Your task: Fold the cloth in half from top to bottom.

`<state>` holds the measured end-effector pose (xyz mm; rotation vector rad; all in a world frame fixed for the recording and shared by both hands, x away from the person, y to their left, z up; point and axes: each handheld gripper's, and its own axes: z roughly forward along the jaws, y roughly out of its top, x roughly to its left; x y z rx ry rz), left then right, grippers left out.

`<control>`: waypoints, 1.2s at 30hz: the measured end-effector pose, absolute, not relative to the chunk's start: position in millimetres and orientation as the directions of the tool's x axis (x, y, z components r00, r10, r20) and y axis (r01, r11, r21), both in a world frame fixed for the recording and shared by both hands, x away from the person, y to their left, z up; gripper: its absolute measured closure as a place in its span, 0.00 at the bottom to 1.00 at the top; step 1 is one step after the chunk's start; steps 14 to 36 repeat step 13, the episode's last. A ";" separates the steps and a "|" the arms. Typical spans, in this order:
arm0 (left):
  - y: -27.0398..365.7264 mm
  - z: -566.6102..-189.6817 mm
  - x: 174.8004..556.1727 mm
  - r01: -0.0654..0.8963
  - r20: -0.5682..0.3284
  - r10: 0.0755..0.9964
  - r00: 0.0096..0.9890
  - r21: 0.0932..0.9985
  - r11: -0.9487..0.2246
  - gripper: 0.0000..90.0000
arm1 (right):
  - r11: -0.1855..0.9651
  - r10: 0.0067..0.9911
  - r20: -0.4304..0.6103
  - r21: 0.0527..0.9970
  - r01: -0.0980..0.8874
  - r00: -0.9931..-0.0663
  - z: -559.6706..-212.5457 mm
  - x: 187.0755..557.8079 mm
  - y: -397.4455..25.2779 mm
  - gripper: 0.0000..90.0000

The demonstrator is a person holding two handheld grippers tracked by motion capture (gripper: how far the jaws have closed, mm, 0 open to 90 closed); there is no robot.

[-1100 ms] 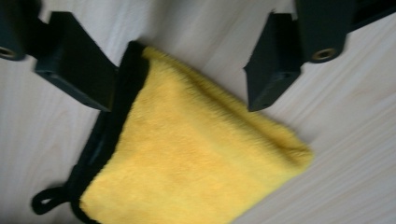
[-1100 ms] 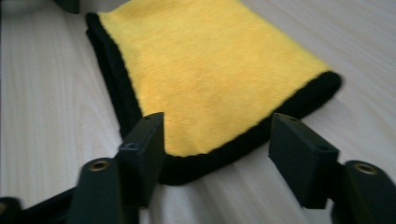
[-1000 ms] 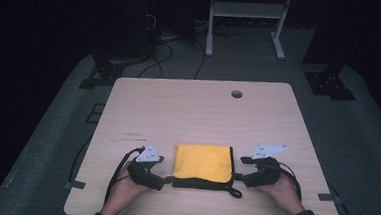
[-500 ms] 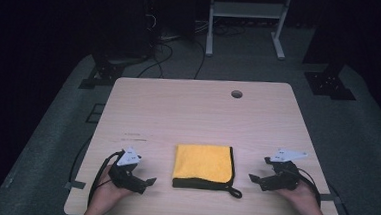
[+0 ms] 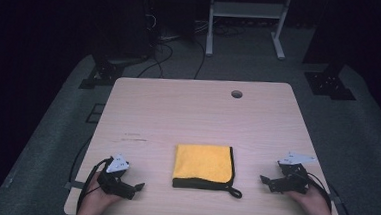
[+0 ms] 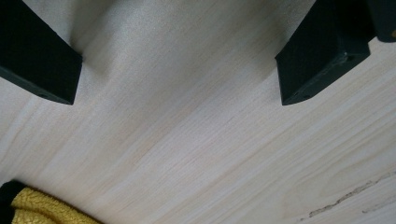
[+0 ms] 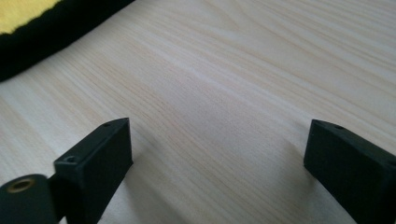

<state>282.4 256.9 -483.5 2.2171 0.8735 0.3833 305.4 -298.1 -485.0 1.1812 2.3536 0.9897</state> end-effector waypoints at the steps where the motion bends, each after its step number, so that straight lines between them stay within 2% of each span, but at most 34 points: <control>1: 257.0 -483.5 282.4 0.474 0.014 0.685 0.728 0.712 -0.518 0.00 | 0.424 0.794 0.007 0.709 0.563 -0.607 -486.2 305.2 -297.2 0.03; 36: 257.0 -483.6 282.4 0.474 0.014 0.685 0.728 0.712 -0.518 0.00 | 0.421 0.793 0.009 0.715 0.558 -0.610 -487.9 304.7 -296.9 0.02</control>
